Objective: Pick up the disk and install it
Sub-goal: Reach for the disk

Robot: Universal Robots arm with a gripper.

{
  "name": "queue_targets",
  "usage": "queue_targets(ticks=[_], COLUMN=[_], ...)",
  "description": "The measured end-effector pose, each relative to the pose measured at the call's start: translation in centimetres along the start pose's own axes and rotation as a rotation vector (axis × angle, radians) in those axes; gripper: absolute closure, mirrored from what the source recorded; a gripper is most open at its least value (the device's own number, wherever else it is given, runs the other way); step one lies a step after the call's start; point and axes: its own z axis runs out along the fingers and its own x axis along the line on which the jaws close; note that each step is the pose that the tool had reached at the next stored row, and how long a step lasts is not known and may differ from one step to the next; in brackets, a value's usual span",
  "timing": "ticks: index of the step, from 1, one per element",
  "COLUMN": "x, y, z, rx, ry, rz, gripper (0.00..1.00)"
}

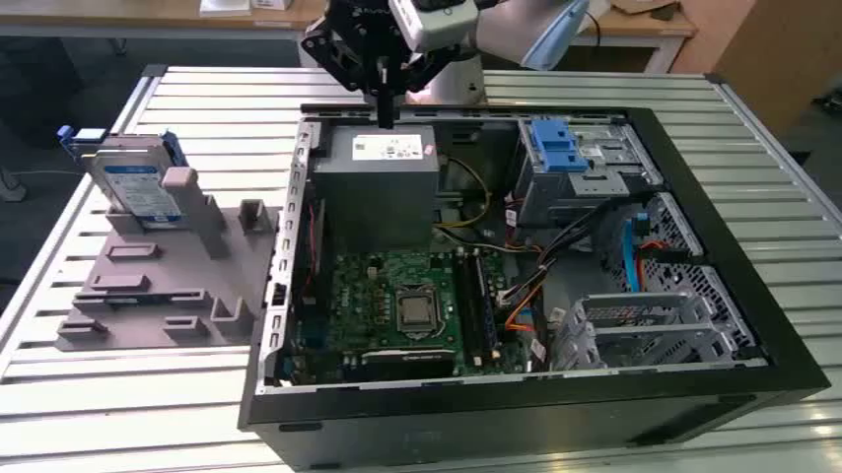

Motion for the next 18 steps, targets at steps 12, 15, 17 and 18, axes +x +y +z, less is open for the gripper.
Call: queue_targets(ticks=[12, 15, 17, 18], x=[0.12, 0.43, 0.52, 0.52], y=[-0.01, -0.03, -0.03, -0.03], z=[0.00, -0.01, -0.01, -0.01], rx=[0.0000, 0.0001, 0.0000, 0.0000], ry=[0.0000, 0.0000, 0.0000, 0.0000], rz=[0.000, 0.000, 0.000, 0.000], gripper=[0.89, 0.89, 0.89, 0.89])
